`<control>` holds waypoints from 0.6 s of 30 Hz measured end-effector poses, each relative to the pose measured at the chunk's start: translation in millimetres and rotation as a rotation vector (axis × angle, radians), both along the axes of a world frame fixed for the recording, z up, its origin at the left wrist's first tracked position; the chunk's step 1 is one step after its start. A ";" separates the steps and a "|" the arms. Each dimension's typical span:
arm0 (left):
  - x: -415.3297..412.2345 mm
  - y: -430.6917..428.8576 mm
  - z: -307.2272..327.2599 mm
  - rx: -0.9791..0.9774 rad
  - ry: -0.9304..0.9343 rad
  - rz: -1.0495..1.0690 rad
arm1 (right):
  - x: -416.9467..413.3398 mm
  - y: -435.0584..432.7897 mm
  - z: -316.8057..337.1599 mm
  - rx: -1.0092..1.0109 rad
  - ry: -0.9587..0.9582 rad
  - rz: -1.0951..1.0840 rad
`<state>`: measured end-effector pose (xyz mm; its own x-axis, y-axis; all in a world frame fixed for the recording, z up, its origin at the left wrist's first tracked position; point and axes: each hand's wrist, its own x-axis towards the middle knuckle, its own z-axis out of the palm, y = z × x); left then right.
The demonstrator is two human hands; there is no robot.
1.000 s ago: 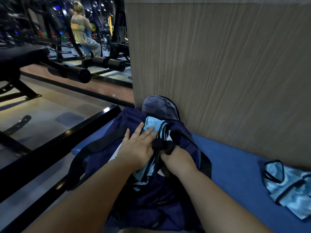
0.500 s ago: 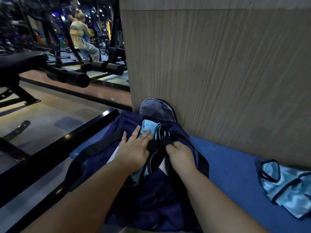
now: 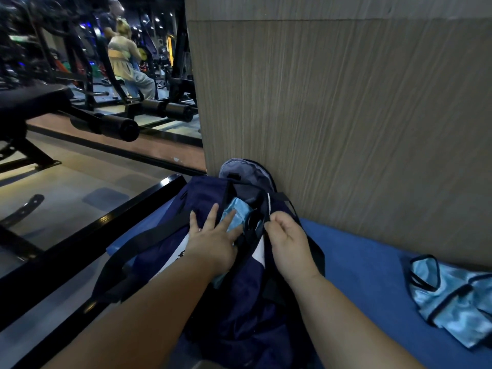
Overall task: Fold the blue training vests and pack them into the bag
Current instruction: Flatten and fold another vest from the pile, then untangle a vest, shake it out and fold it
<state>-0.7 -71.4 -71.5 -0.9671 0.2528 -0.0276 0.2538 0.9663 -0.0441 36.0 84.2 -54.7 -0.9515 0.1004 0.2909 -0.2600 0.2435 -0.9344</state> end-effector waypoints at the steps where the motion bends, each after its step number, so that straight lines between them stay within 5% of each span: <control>1: -1.4 1.5 -1.3 0.014 0.005 0.007 | -2.2 1.0 -4.5 0.083 -0.022 -0.007; 5: -3.7 0.9 -4.0 0.361 0.067 0.023 | -7.2 7.0 -25.7 0.386 -0.128 -0.013; 8: 2.3 -5.6 -6.7 0.578 0.131 -0.014 | -3.9 10.1 -40.6 0.425 -0.139 0.043; 18: 6.7 4.0 -12.9 0.100 0.021 -0.087 | 2.4 10.6 -58.7 0.879 -0.245 0.256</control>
<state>6.0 -67.4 -84.4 -0.9414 0.3366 0.0219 0.3373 0.9403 0.0451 38.4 94.8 -113.4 -0.9588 -0.2799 -0.0477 -0.2240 0.8488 -0.4790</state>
